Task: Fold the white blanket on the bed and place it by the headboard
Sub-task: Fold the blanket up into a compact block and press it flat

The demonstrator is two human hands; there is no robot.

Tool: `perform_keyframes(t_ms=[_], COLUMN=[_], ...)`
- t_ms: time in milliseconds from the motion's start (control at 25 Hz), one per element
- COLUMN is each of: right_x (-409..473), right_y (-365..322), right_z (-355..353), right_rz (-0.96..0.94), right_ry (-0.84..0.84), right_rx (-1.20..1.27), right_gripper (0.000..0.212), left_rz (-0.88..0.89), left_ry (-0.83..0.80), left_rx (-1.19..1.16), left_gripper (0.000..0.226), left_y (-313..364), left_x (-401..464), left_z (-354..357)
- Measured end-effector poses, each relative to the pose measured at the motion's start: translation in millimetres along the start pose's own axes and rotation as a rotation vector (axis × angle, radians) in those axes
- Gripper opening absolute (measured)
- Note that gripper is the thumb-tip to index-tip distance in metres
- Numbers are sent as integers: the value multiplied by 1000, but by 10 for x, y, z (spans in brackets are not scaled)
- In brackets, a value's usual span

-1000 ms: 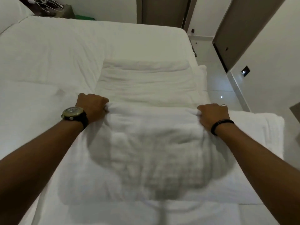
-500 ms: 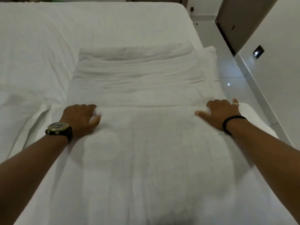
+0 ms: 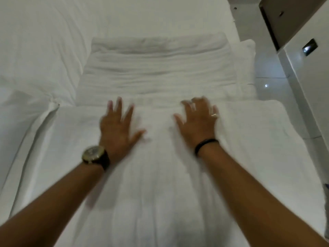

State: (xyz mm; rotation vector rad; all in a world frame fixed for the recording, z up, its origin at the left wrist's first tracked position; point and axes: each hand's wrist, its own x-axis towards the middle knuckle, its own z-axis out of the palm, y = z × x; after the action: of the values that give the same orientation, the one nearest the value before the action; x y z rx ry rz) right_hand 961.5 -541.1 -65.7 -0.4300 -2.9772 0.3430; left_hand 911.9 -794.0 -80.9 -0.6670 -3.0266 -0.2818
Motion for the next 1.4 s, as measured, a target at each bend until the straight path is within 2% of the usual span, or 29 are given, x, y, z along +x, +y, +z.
perform_keyframes(t_ms=[40, 80, 120, 240, 320, 400, 480, 560, 640, 680, 840, 920, 1040, 1120, 1200, 1280, 1360, 1400], right_x=[-201, -288, -295, -390, -490, -602, -813, -1233, -1912, -2182, -2699, -2828, -3102, -3177, -2997, -2813, -2747, -2779], right_y=[-38, 121, 405, 1284, 1568, 1477, 1032, 442, 103, 203, 1129, 1193, 1018, 937, 831, 702, 598, 570], right_z=[77, 52, -45, -246, -457, -603, -628, -432, -131, -71, -147, -196, -134, -65, -95, -166, -338, -444], right_rz=[-84, -110, -69, 100, 303, 448, 369, 72, -199, -244, -273, -241, -250, -262, -271, -313, -288, -223], right_ry=[-107, -219, -302, -304, -351, -284, -145, -22, -58, -100, -136, -212, -220, -166, -71, -26, -50, -127], right_rx=[-42, -121, -213, -421, -365, -240, -161, -61, -87, -126, -247, -274, -323, -392, -383, -365, -330, -321], right_gripper=[60, 70, 78, 83, 84, 92, 84, 69, 68, 71, 81, 91, 103, 88, 59, 46, 35, 34], left_rz=[88, 104, 45, -212, -276, -358, -329, -102, 85, 103, 51, 25, 70, 146, 192, 212, 191, 166], left_ry=[-77, -149, -174, -198, -270, -283, -294, -280, -244, -247, -308, -326, -288, -254, -157, -94, -179, -242], left_rx=[35, 81, 128, 249, 246, 186, 65, -15, 22, 56, 185, 183, 180, 225, 313, 425, 360, 312], left_gripper=[82, 83, 86, 93, 96, 97, 96, 92, 93, 96, 108, 113, 120, 111, 83, 56, 39, 34], left_y=[97, 66, -65, -637, -729, -511, -107, 380, 613, 539, -262, -433, -382, -312, -246, -193, -149, -144], left_x=[-157, -275, -347, -382, -417, -540, -815, -1242, -1719, -1910, -2370, -2472, -2686, -2816, -2757, -2631, -2590, -2606], left_z=[67, 92, 86, -43, -150, -222, -237, -154, -32, -6, -103, -174, -161, -125, -163, -303, -487, -585])
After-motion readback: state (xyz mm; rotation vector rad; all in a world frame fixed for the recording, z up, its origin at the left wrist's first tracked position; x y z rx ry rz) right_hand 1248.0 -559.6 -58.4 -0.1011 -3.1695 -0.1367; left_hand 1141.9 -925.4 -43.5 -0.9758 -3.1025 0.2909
